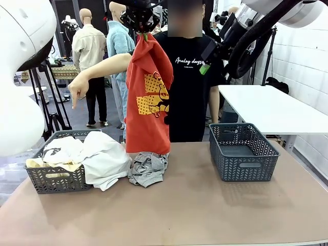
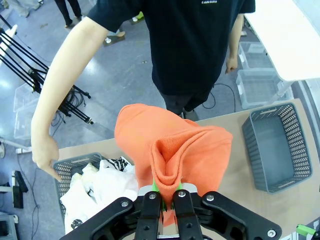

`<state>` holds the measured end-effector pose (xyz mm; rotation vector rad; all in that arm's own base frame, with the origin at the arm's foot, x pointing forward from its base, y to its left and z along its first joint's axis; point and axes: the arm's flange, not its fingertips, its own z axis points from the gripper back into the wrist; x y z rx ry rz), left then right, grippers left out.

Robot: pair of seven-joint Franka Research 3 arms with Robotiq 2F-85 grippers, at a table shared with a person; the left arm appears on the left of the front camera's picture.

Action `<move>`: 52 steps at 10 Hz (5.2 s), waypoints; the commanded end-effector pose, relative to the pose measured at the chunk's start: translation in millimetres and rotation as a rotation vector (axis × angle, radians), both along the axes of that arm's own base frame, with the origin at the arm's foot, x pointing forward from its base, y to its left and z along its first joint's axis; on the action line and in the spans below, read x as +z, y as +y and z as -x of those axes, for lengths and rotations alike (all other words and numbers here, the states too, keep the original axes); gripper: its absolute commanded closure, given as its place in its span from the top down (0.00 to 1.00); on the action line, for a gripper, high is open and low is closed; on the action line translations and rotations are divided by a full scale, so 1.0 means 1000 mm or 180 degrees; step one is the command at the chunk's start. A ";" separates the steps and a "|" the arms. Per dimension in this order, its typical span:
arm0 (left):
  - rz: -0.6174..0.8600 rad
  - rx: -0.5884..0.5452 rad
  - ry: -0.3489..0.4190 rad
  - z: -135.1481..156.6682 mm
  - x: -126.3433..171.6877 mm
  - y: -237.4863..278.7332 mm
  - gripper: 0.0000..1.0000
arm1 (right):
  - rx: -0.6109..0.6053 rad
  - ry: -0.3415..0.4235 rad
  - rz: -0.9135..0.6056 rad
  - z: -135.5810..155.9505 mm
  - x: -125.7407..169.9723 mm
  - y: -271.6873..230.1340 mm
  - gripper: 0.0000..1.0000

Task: Sort the tops and bottoms.
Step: Sort the clothes according to human instructions.

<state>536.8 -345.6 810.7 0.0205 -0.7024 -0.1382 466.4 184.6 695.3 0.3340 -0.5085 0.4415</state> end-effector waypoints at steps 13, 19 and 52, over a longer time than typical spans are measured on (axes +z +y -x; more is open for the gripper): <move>-0.0089 0.1173 -0.0048 0.070 0.104 0.168 0.00 | -0.0041 0.0012 0.0011 0.004 -0.005 -0.001 1.00; -0.0152 0.1320 0.0273 0.058 0.076 0.180 0.00 | -0.0041 0.0012 0.0011 0.004 -0.005 -0.001 1.00; 0.1128 0.3879 0.1875 -0.022 -0.313 0.328 0.00 | -0.0041 0.0012 0.0011 0.004 -0.005 -0.001 1.00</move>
